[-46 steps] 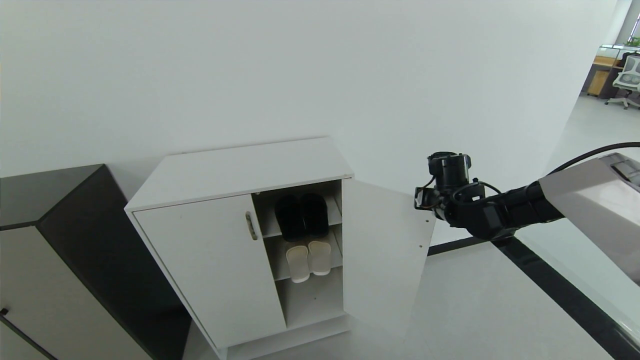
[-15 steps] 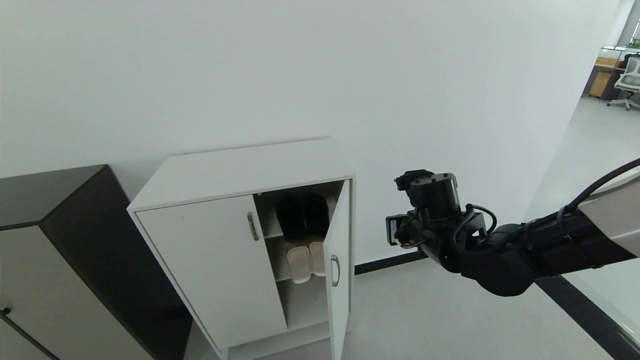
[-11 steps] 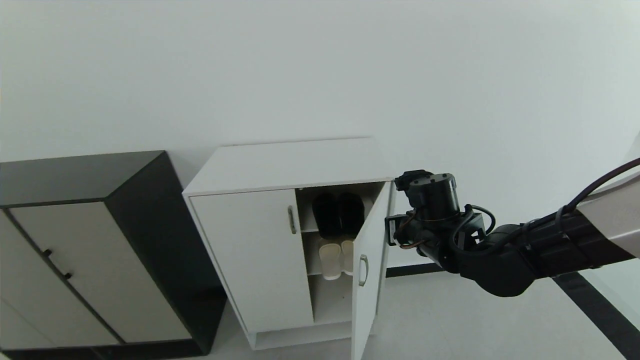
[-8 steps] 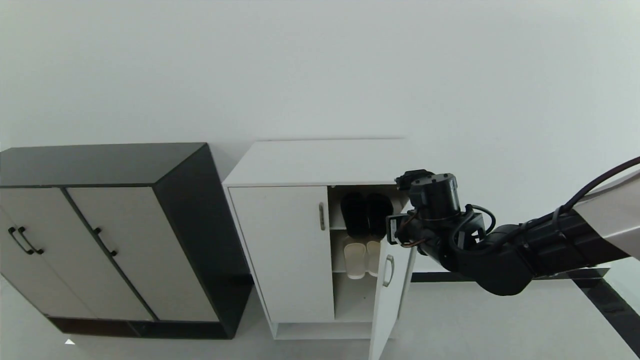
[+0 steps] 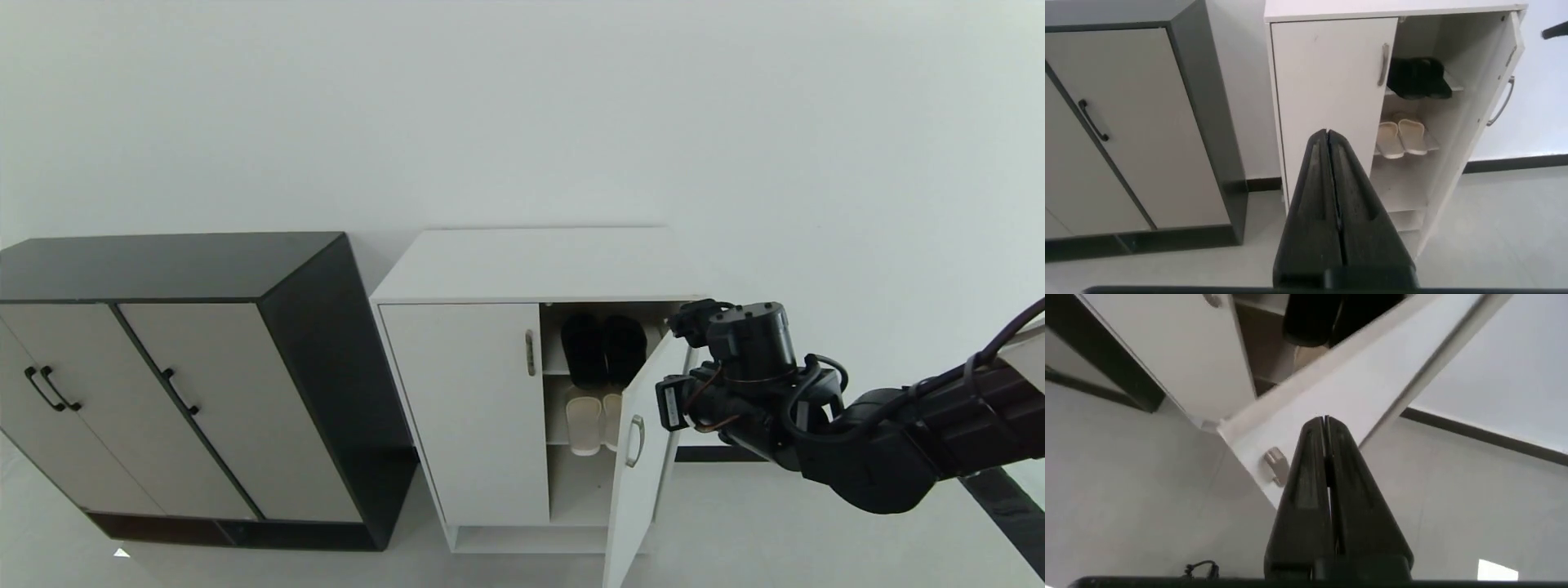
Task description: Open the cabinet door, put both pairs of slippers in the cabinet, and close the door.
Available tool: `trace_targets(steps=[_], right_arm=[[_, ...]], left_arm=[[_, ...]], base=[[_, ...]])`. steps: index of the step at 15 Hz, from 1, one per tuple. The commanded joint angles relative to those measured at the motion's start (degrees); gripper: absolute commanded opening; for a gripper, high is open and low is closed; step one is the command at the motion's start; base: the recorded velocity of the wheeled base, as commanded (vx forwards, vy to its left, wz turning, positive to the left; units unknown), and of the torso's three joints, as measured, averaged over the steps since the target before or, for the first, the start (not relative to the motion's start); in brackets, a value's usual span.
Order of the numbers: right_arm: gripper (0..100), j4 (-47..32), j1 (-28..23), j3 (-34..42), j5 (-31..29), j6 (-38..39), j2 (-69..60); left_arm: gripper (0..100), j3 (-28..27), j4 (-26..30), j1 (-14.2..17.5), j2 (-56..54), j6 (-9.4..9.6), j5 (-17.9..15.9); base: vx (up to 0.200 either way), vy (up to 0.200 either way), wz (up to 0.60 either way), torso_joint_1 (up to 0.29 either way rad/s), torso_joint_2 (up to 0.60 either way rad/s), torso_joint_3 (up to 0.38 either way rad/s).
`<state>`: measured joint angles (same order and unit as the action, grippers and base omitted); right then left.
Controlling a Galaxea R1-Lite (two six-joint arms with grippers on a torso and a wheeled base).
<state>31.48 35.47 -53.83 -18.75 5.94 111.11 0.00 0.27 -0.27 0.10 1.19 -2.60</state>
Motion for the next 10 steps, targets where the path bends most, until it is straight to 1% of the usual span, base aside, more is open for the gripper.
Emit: trace_targets(steps=[1, 6, 10], right_arm=[[0, 0.0, 0.0, 1.8, 0.3, -0.1, -1.4], [0, 0.0, 0.2, 2.6, 0.3, -0.8, -0.9], [0, -0.1, 0.2, 2.9, 0.3, -0.9, -0.9]], left_arm=[[0, 0.0, 0.0, 0.0, 0.0, 0.04, 0.0], [0, 0.0, 0.0, 0.0, 0.0, -0.05, 0.0], [0, 0.0, 0.0, 0.0, 0.0, -0.14, 0.0]], base=[[0.2, 0.0, 0.0, 0.002, 0.0, 0.002], [0.2, 0.0, 0.0, -0.002, 0.0, 0.005], [0.0, 0.0, 0.0, 0.0, 0.0, 0.0]])
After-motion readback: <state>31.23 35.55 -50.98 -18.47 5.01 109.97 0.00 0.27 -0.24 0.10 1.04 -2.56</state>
